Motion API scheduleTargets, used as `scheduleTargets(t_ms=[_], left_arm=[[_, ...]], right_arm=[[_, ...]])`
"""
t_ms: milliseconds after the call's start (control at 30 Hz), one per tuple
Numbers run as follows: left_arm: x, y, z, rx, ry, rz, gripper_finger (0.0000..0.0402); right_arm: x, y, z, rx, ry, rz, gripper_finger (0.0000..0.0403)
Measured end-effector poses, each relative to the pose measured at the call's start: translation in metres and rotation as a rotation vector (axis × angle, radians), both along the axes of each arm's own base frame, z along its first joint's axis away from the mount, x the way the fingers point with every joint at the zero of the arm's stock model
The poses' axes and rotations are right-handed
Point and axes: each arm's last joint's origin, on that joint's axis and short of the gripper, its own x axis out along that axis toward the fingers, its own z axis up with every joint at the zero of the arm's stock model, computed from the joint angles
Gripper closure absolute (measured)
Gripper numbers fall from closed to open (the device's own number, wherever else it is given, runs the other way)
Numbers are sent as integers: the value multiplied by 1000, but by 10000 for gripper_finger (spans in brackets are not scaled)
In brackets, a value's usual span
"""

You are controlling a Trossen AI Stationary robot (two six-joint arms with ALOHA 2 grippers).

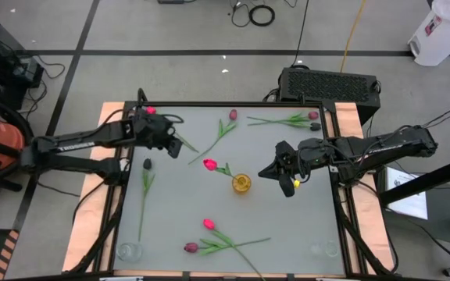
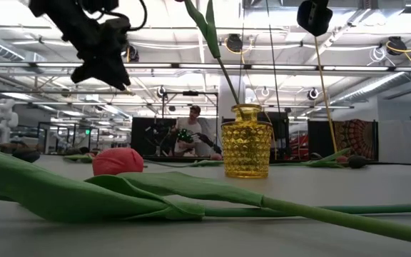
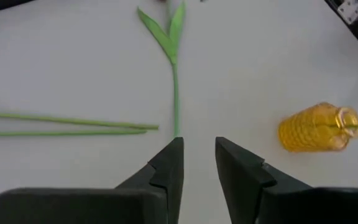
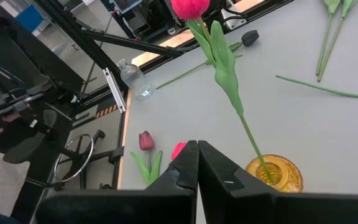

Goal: Sort flowers into vase by color
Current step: Put the top left red flower into the yellow vase

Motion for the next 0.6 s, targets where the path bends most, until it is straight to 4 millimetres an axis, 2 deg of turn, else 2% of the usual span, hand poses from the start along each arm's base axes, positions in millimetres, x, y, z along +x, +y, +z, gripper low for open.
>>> scheduleTargets(t_ms=[300,600], left_arm=[[3,38,-12,-78,-17,28,301],[22,54,-49,-215,120,-8,301]], right_arm=[[0,0,0,4,1,-2,403],[0,0,0,7,1,-3,403]])
